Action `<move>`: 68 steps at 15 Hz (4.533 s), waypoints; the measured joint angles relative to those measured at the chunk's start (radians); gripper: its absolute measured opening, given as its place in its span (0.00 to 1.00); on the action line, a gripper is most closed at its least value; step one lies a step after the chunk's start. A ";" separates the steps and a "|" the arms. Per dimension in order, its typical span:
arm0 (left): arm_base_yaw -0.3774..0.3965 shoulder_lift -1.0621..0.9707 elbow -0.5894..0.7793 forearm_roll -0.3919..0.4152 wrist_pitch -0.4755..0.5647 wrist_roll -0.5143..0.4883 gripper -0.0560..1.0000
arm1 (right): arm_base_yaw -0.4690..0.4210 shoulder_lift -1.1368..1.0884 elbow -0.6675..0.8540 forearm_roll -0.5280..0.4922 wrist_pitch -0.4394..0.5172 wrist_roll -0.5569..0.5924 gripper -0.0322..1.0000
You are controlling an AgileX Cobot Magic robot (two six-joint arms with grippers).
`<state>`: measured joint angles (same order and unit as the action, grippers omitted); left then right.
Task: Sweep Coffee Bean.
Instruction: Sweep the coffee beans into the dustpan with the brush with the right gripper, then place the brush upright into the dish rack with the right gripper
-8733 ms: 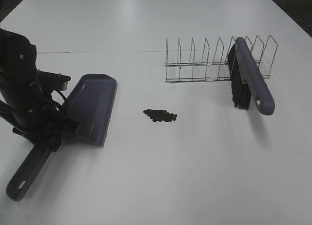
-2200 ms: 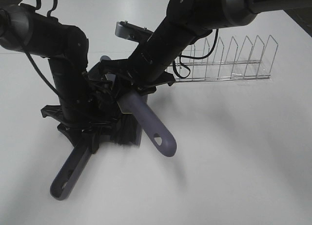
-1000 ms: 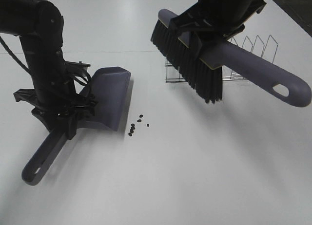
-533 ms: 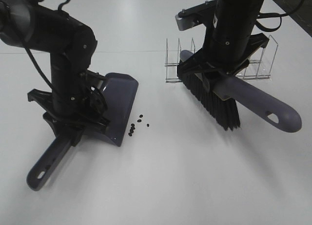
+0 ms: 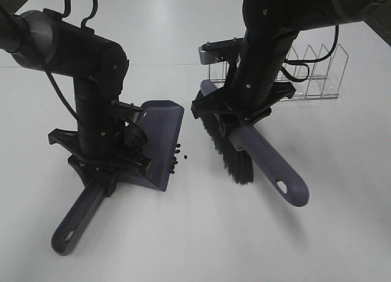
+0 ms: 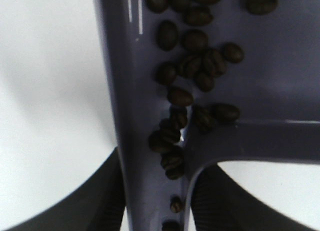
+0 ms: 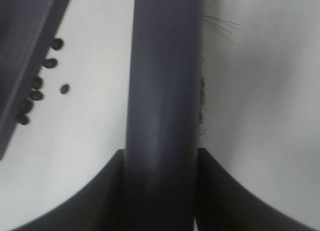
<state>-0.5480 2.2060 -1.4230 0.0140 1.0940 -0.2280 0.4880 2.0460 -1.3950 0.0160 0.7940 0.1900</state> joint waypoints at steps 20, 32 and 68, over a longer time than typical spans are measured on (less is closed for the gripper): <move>0.067 -0.140 0.005 -0.070 0.042 0.002 0.38 | 0.000 -0.183 -0.071 0.289 -0.042 -0.275 0.34; 0.166 -0.210 0.006 -0.077 0.101 0.076 0.38 | -0.127 -0.425 0.222 0.034 0.193 -0.128 0.34; 0.305 -0.210 0.006 -0.212 0.047 0.209 0.38 | -0.417 0.264 -0.564 -0.055 0.288 -0.050 0.34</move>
<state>-0.2430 1.9960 -1.4170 -0.1980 1.1410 -0.0190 0.0710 2.3100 -1.9590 -0.0390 1.0820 0.1400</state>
